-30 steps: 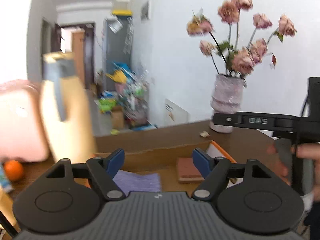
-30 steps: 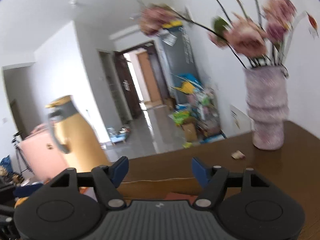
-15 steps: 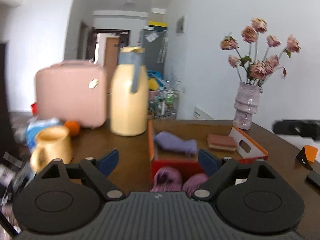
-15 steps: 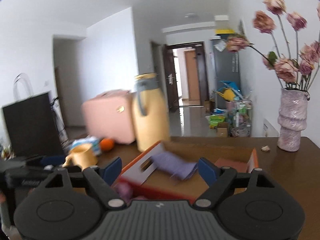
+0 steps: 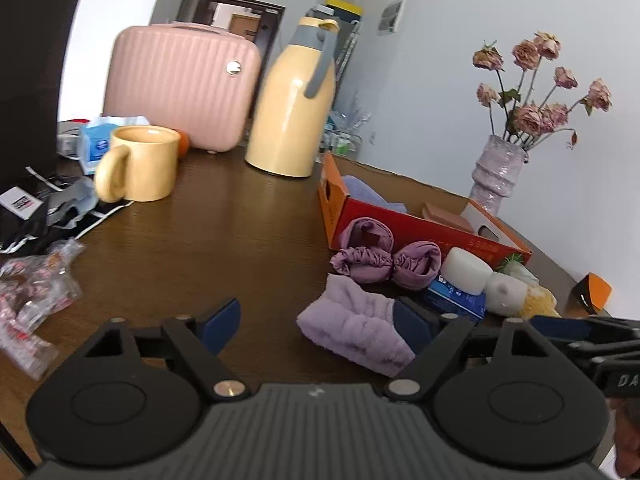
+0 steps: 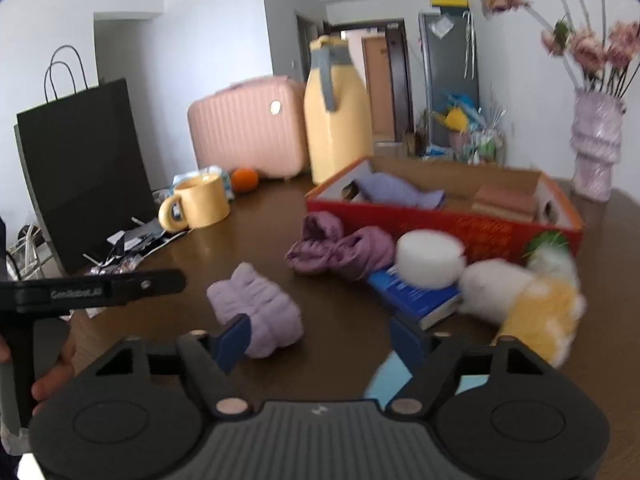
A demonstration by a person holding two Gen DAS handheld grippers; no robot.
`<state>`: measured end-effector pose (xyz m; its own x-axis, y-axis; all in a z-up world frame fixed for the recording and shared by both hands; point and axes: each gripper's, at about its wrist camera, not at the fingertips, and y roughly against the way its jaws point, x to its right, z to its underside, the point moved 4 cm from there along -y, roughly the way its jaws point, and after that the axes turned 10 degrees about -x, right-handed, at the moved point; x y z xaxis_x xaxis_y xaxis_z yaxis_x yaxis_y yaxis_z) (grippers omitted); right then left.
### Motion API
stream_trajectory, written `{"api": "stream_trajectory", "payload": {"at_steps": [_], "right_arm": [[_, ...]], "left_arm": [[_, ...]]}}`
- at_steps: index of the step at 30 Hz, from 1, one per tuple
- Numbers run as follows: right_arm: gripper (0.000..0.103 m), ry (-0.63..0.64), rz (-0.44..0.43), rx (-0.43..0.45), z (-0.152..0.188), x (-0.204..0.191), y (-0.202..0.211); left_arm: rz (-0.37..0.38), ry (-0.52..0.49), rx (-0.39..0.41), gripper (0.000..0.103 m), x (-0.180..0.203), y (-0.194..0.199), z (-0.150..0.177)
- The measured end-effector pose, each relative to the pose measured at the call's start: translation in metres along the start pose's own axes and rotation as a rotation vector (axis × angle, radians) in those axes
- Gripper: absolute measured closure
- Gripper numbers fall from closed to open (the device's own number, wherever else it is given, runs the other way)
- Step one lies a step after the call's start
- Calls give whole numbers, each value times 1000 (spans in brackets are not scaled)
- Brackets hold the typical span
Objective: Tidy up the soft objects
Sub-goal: 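Grasp the lavender fluffy headband with the left gripper while the right gripper grasps it too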
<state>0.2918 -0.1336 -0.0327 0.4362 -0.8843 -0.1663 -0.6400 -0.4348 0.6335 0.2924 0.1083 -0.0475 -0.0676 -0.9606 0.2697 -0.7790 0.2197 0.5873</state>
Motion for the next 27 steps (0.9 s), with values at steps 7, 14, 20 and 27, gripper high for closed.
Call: {"api": "stream_trajectory", "payload": {"at_steps": [7, 14, 20, 27], "right_arm": [[32, -45, -48, -35, -1, -10, -31], [33, -111, -76, -61, -14, -3, -75], [47, -242, -137, -34, -17, 11, -99], [77, -253, -190, -37, -11, 6, -98]], "left_arm": [[59, 6, -74, 30, -9, -38, -18], [119, 4, -162, 52, -6, -72, -24], [222, 50, -228, 77, -9, -88, -22], [225, 109, -215, 85, -2, -72, -14]]}}
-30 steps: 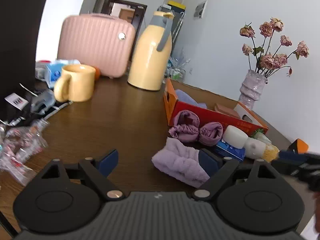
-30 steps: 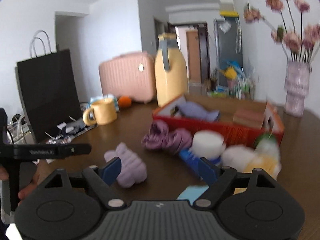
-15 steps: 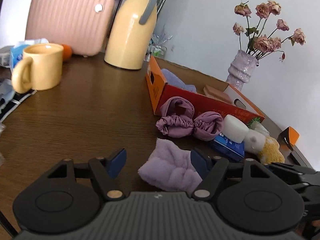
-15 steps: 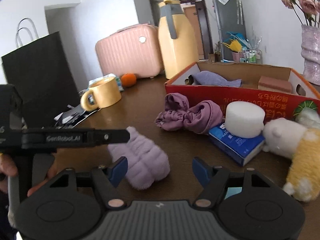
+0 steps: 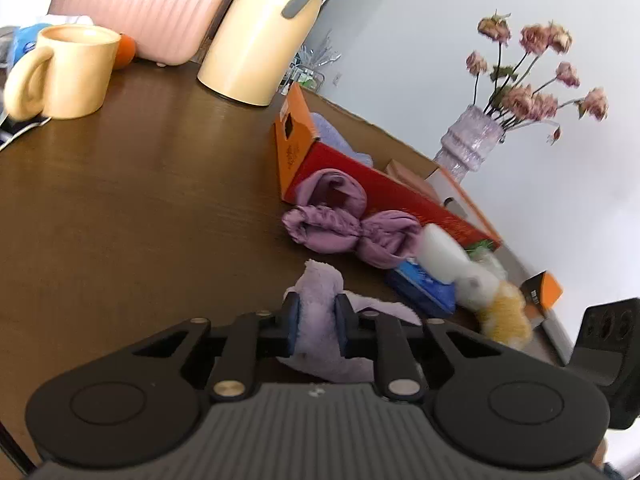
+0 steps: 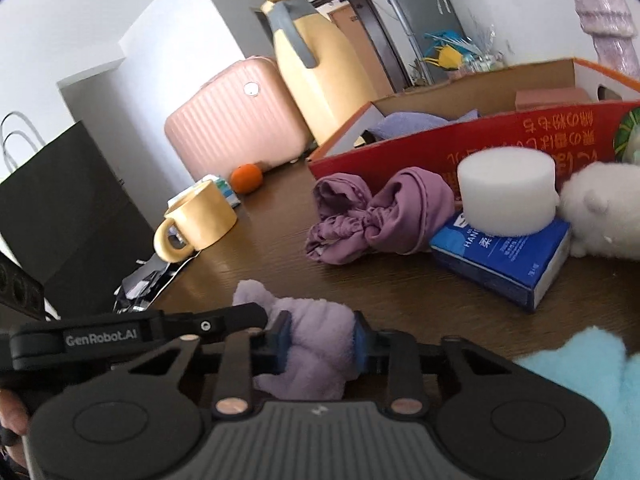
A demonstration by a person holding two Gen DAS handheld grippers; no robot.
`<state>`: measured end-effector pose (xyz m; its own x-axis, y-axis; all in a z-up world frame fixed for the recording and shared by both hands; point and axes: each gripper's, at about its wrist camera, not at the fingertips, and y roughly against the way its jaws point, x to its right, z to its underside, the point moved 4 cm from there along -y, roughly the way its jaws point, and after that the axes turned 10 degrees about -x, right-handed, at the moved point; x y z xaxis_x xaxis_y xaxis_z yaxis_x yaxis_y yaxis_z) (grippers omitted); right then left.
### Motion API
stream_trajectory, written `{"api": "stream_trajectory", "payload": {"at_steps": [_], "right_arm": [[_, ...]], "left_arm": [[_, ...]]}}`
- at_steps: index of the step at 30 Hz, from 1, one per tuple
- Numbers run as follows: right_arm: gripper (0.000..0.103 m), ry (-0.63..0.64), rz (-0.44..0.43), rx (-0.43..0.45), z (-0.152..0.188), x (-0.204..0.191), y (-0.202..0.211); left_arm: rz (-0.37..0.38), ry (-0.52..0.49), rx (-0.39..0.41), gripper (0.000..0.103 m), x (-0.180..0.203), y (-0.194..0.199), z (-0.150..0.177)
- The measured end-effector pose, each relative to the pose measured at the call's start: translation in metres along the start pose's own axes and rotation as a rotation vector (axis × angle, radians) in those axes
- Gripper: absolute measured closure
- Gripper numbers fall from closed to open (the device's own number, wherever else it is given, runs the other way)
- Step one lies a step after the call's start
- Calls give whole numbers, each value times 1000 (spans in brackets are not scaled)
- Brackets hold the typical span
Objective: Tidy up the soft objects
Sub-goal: 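Grasp the lavender fluffy headband with the left gripper while the right gripper grasps it too, then lift the lavender headband with both grippers and carry it into the box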
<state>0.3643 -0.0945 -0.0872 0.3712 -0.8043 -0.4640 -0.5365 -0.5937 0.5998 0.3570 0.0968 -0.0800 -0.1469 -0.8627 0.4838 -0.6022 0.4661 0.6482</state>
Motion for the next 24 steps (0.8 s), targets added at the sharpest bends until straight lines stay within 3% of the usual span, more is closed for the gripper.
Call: {"api": "stream_trajectory", "payload": {"at_steps": [8, 15, 19, 24], "right_arm": [[79, 110, 17, 73, 19, -22, 66], [79, 111, 34, 99, 34, -9, 115], [79, 103, 18, 159, 42, -6, 140], [79, 77, 14, 167, 41, 10, 147]], "left_arm": [[14, -42, 42, 85, 43, 39, 35], [43, -98, 65, 85, 89, 50, 55], [51, -115, 53, 85, 106, 50, 61], [54, -142, 59, 85, 123, 44, 59]]}}
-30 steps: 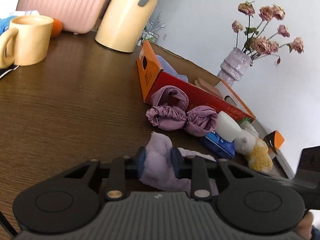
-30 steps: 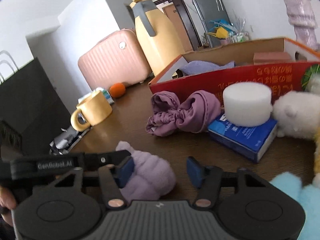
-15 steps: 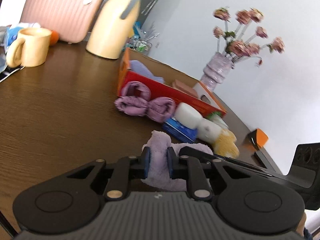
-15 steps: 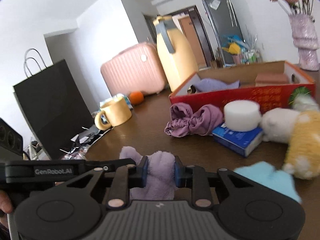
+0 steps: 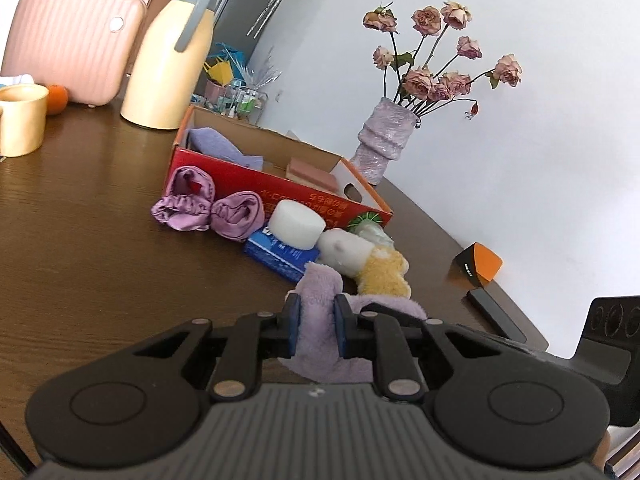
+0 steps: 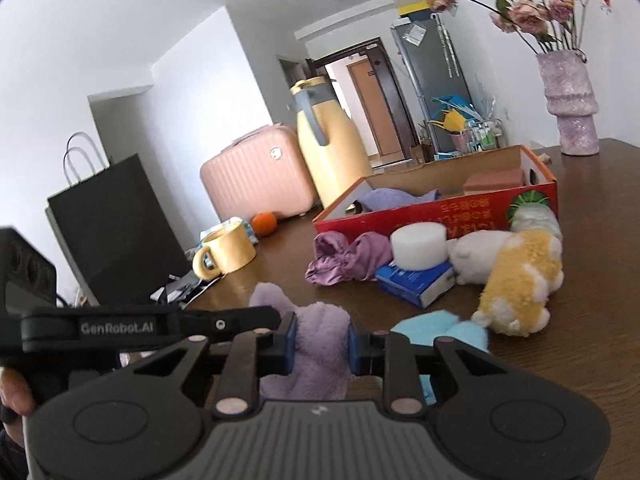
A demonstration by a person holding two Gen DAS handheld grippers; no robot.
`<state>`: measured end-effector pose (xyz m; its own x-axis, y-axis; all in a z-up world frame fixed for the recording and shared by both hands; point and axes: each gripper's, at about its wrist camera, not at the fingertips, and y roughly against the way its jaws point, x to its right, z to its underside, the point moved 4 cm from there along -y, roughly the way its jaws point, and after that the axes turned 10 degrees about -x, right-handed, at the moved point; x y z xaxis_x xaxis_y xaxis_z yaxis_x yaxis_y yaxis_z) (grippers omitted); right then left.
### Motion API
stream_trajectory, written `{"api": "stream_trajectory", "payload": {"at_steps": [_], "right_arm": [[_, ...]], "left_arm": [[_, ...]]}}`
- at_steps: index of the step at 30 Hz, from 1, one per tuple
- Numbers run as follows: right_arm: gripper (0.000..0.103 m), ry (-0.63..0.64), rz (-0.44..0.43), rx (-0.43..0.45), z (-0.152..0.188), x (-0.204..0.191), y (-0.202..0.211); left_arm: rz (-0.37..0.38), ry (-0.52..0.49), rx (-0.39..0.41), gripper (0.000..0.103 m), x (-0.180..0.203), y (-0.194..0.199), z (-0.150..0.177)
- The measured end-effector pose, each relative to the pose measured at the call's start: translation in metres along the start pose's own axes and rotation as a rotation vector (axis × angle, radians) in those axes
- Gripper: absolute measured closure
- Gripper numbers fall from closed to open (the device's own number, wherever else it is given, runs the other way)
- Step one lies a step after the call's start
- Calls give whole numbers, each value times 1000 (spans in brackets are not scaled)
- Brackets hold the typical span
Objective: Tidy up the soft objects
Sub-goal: 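Lift the lavender headband with both grippers and carry it into the box, then open both grippers to drop the headband onto the cloth and withdraw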
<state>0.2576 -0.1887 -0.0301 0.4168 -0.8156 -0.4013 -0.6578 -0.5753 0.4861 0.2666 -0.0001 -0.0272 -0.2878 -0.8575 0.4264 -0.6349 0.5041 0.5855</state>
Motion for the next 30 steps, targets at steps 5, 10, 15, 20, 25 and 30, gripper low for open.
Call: {"api": "stream_trajectory", "payload": {"at_steps": [5, 10, 15, 20, 25, 30], "right_arm": [[79, 20, -1, 24, -29, 12, -8], [79, 69, -6, 15, -112, 32, -50], [80, 57, -10, -191, -205, 66, -158], [81, -102, -26, -454, -243, 116, -271], [76, -82, 55, -527, -245, 131, -324], [67, -13, 137, -441, -252, 132, -329]], "left_arm": [[9, -14, 4, 85, 3, -15, -29], [-17, -72, 46, 85, 1, -42, -108], [-177, -96, -46, 86, -33, -118, -204], [-325, -64, -214, 86, -86, -201, -250], [-358, -27, -261, 77, -118, -238, -257], [-373, -67, -226, 73, -115, -238, -254]]}}
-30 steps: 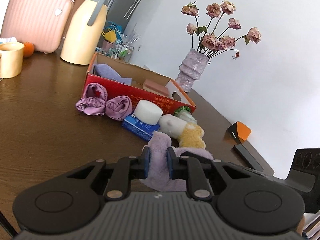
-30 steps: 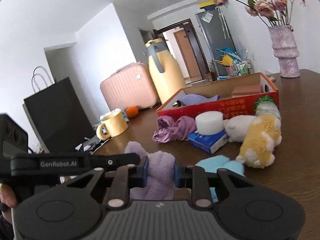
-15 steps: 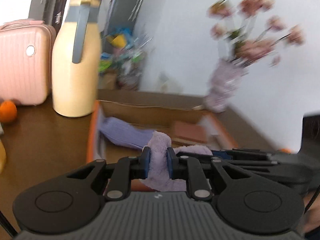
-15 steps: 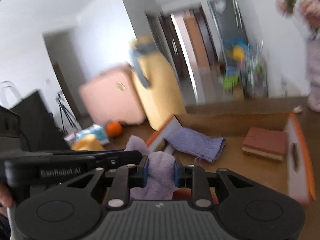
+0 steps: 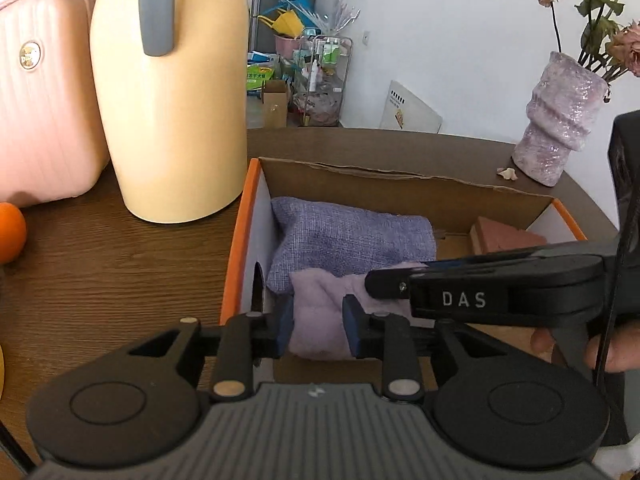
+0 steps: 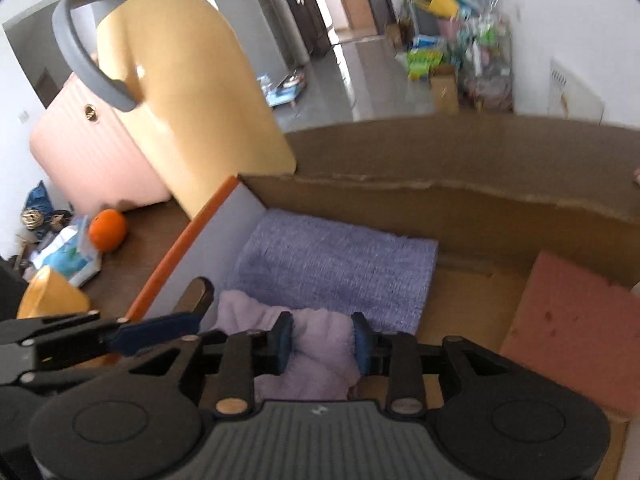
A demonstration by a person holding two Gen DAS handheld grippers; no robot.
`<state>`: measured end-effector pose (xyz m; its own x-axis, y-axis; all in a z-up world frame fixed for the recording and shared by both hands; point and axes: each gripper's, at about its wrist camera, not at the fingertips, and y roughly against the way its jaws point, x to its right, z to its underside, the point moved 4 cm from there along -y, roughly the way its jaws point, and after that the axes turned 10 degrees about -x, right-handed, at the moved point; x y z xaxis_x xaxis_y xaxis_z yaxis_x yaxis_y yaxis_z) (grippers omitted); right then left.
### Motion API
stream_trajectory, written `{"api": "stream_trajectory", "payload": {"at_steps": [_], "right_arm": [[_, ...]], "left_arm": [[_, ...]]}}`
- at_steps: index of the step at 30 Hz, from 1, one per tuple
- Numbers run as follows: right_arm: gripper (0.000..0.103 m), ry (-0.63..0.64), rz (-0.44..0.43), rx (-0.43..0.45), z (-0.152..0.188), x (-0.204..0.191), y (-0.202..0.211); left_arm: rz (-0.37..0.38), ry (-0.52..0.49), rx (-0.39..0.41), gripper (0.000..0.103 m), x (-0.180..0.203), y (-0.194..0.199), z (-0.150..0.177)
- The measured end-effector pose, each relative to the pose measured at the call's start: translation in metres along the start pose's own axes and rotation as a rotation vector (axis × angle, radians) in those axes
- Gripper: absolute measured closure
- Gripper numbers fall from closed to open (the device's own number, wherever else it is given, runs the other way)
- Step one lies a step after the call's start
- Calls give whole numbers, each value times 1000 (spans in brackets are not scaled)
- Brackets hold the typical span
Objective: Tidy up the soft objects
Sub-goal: 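Open both grippers to drop the headband onto the cloth and withdraw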
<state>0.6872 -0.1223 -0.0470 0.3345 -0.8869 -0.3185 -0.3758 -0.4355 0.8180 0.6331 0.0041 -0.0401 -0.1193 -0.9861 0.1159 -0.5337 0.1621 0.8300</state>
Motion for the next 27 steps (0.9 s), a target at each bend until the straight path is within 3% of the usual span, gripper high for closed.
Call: {"api": "stream_trajectory", "payload": {"at_steps": [1, 3, 6, 11, 13, 14, 17, 21, 27], "right_arm": [[63, 4, 13, 5, 0, -1, 2], [44, 19, 17, 29, 2, -4, 14], [43, 28, 22, 67, 11, -4, 45], [42, 27, 114, 126, 28, 10, 119], [40, 29, 159, 155, 42, 13, 153], [37, 27, 185, 178, 53, 17, 175], [26, 26, 235, 242, 92, 29, 231], [26, -1, 313, 295, 140, 45, 286], [26, -45, 299, 383, 189, 37, 331]], "left_arm": [[1, 3, 2, 71, -1, 1, 1], [13, 6, 10, 65, -4, 10, 3], [13, -7, 56, 57, -3, 33, 3], [-16, -35, 132, 45, -1, 98, 7], [-34, -49, 172, 29, -2, 128, 14], [-46, -55, 196, 27, -3, 143, 18], [-82, -57, 275, 22, -7, 190, 36], [-99, -81, 327, 19, -6, 234, 60], [-72, -64, 367, 19, 3, 266, 94]]}}
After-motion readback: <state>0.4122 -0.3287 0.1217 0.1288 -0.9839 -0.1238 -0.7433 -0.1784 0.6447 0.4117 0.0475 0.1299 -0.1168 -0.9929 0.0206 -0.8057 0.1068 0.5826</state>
